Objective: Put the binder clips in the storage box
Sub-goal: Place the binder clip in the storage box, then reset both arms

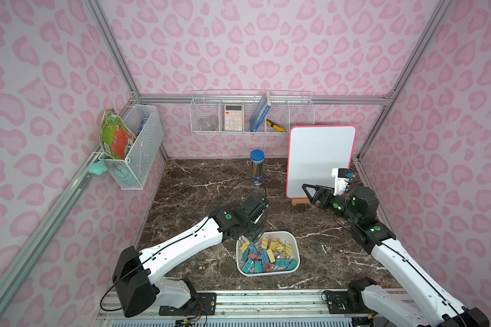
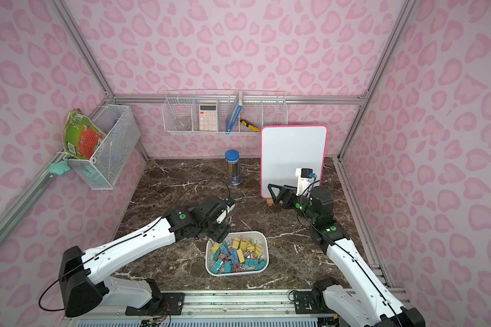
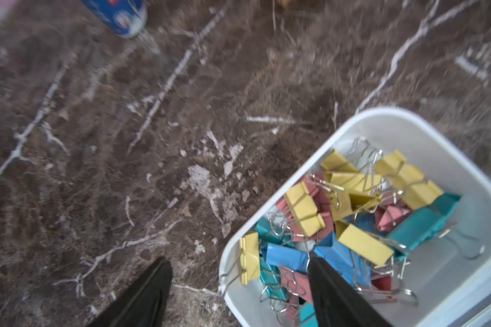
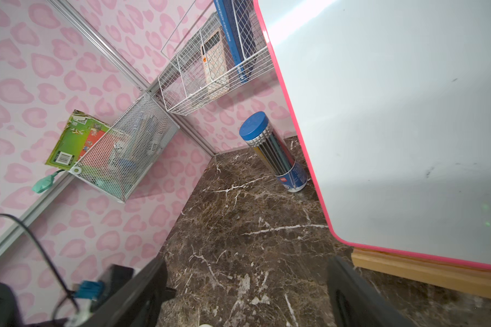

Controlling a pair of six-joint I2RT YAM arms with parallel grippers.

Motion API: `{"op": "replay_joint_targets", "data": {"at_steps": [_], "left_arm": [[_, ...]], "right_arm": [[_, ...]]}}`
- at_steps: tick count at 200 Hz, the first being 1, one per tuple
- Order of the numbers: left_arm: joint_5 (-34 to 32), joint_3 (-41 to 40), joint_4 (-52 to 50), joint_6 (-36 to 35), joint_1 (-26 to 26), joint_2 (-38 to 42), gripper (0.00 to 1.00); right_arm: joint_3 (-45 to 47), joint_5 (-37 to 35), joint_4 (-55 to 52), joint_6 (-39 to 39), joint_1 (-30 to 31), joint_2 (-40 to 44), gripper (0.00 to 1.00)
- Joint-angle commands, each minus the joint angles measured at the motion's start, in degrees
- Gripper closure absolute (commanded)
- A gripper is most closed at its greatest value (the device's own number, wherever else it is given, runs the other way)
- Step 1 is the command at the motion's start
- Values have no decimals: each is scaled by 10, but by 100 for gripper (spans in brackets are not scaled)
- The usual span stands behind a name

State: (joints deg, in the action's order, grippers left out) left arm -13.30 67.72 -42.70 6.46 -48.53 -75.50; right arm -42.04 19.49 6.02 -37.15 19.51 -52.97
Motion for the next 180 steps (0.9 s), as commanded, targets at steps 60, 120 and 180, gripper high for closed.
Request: {"op": "replay_joint_targets", "data": {"at_steps": [60,120,180], "left_arm": [[-308,-263,312,53,267,232,2],[-166,-442,581,13,470,158,2],[28,-452,834,-12,521,-29,2]], "right_arm": [[276,-514,222,160,-60,88,2],[335,-505,490,271,-113,-138,2],[330,-409,740,357,-135,-338,1]]}}
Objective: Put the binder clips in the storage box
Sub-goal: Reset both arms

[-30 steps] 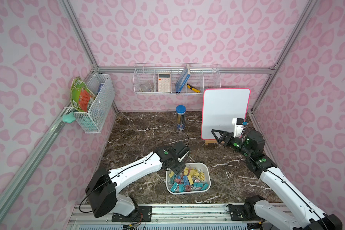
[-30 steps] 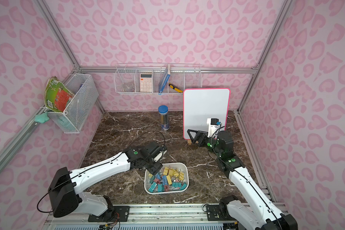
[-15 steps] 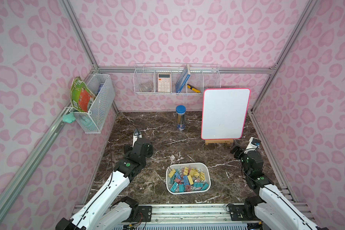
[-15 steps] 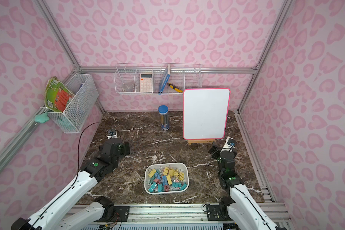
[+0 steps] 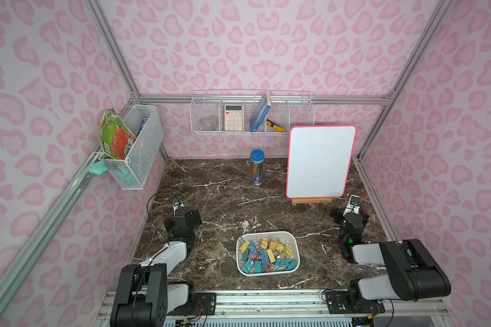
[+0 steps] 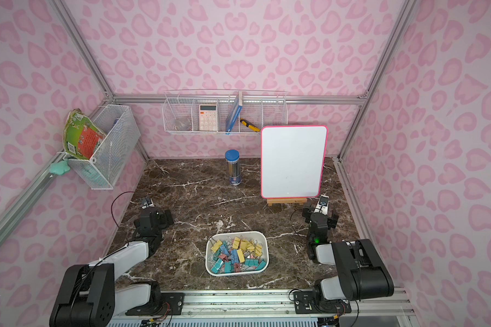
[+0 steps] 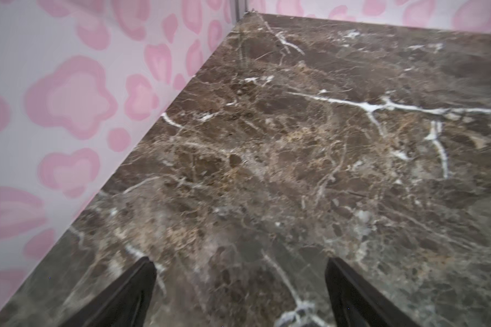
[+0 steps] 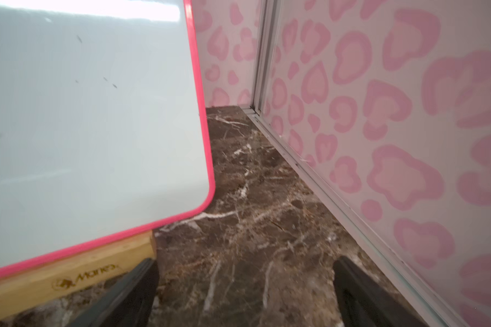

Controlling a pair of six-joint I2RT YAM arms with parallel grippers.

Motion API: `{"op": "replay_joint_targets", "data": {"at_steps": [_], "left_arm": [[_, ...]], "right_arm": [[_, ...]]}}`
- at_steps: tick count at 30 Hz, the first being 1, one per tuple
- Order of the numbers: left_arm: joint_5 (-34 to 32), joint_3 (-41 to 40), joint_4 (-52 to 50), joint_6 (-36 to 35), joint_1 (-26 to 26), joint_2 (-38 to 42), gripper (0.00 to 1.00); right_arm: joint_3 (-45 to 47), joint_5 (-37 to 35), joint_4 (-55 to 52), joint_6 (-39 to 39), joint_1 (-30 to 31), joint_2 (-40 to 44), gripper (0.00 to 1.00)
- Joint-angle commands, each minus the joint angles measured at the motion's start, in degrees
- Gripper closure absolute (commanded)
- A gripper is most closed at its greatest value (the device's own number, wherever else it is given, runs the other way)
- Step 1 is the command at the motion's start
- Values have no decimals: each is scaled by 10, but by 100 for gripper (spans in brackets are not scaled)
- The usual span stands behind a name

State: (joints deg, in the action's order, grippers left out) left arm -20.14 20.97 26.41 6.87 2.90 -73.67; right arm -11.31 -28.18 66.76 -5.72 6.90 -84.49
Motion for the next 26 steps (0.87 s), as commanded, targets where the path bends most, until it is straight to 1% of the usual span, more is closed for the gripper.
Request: {"op": "replay_joint_targets", "data": {"at_steps": [1,2,3,4,6,7,8,9,10,12,17,26], "left_arm": [[99,17,145,-15,8,-50,2],[115,28,138,-13,15,-65,2],[120,44,122,-9,20,-84,2],[121,46,134,-10,20,-106,2],[131,35,190,-17,20,-146,2],[133,31,224,-22,21,-161,2],[137,31,226,-21,24,-162,2],[137,34,208,-20,25,-157,2],[137,41,190,-19,25,-153,1],[137,46,173,-15,25,-150,1],[137,45,175,-15,25,-149,1],[137,45,175,-16,25,-149,1]], "right_arm": [[24,71,127,43,-9,-21,1],[37,95,164,41,-16,-30,1],[55,104,259,48,-22,-65,1],[60,101,260,51,-22,-71,1],[24,104,119,27,-28,-27,1],[6,104,112,20,-35,-39,1],[2,99,129,21,-35,-54,1],[21,104,162,25,-35,-53,1],[24,104,168,25,-35,-53,1],[4,106,129,24,-35,-54,1],[11,107,144,26,-35,-54,1],[9,111,138,25,-37,-54,1]]}}
